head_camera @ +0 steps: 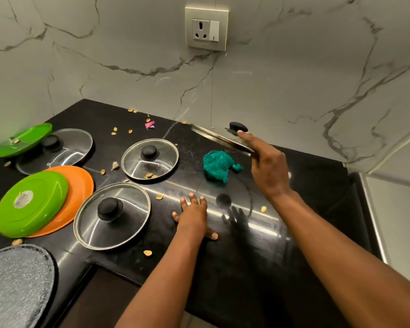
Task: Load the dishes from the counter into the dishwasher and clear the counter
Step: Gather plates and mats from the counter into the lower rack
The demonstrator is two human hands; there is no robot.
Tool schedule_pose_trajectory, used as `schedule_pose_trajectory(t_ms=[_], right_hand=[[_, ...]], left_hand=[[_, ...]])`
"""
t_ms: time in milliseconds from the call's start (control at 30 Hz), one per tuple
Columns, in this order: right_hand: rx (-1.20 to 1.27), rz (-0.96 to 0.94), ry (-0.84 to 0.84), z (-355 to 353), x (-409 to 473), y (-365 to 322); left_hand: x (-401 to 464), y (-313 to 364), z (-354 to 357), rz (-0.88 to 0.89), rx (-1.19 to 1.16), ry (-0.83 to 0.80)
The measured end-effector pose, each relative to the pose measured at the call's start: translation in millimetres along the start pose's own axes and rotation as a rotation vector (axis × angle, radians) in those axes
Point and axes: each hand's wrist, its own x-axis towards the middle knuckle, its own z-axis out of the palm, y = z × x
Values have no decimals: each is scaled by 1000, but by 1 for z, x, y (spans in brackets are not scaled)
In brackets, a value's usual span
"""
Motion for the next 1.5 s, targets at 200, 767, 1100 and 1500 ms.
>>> schedule_pose_trajectory(t_ms=[200,767,1100,1500], right_hand=[[98,326,186,-42,-20,-9],[219,602,319,-159,-199,-61],[33,577,327,-228,-373,-209],[-205,966,54,-284,-634,-306]], left_hand=[[-12,1,10,-18,41,121],[-124,35,142,337,98,697],[-286,-11,246,585,152,840],[-402,-11,409,663,199,385]])
